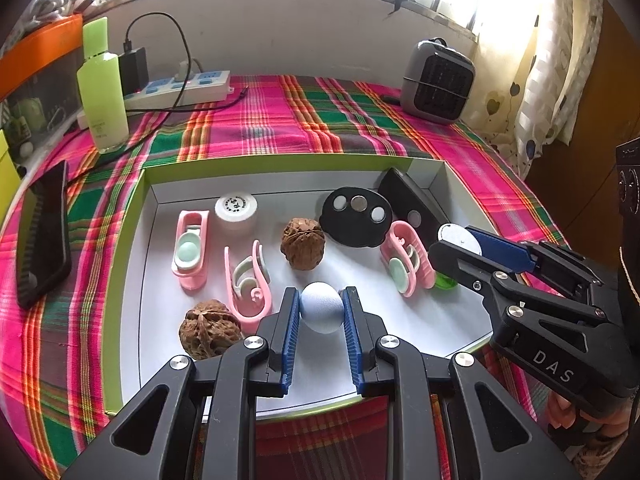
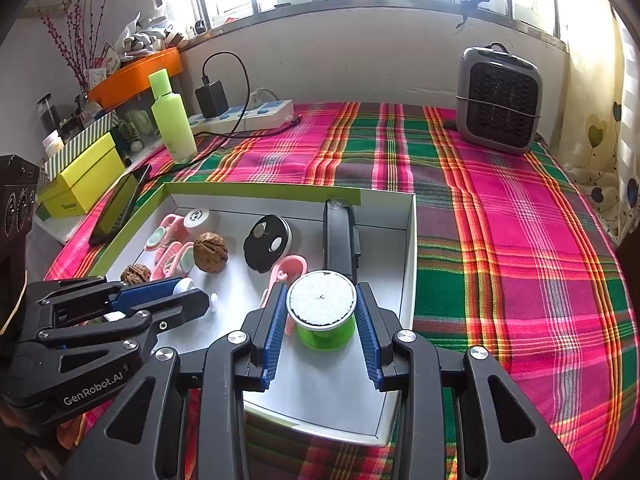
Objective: Organize objects
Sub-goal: 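Open left tool to release the white ball while right tool releases the spool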
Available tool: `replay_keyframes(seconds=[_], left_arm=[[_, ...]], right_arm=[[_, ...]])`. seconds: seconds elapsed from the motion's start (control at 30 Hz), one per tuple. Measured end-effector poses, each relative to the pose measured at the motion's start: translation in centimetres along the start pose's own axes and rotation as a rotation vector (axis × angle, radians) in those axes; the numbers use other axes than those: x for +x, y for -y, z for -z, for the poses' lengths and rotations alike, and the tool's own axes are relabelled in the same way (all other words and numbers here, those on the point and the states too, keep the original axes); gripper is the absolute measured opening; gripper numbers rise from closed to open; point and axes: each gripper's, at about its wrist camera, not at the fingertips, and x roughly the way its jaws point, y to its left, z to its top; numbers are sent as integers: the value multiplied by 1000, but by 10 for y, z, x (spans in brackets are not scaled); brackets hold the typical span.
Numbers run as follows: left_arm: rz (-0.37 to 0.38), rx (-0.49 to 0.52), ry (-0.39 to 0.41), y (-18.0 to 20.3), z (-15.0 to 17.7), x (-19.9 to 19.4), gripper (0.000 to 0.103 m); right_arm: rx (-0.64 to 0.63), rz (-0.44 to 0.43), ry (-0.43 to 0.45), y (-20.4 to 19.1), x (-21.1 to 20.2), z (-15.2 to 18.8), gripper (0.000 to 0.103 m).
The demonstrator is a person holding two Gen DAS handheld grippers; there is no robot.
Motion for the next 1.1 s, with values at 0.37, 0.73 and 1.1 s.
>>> replay_keyframes(seconds=[0.37, 0.73, 1.1], left_arm=[[1, -1, -1, -1, 1, 1, 20], [1, 0, -3, 0, 0, 1, 21], [5, -2, -4, 0, 0, 0, 34]], right_arm=[[-9, 0, -2, -1, 1, 1, 36], [-15, 1, -4, -2, 1, 2, 36], [-23, 5, -15, -5, 2, 3, 36]])
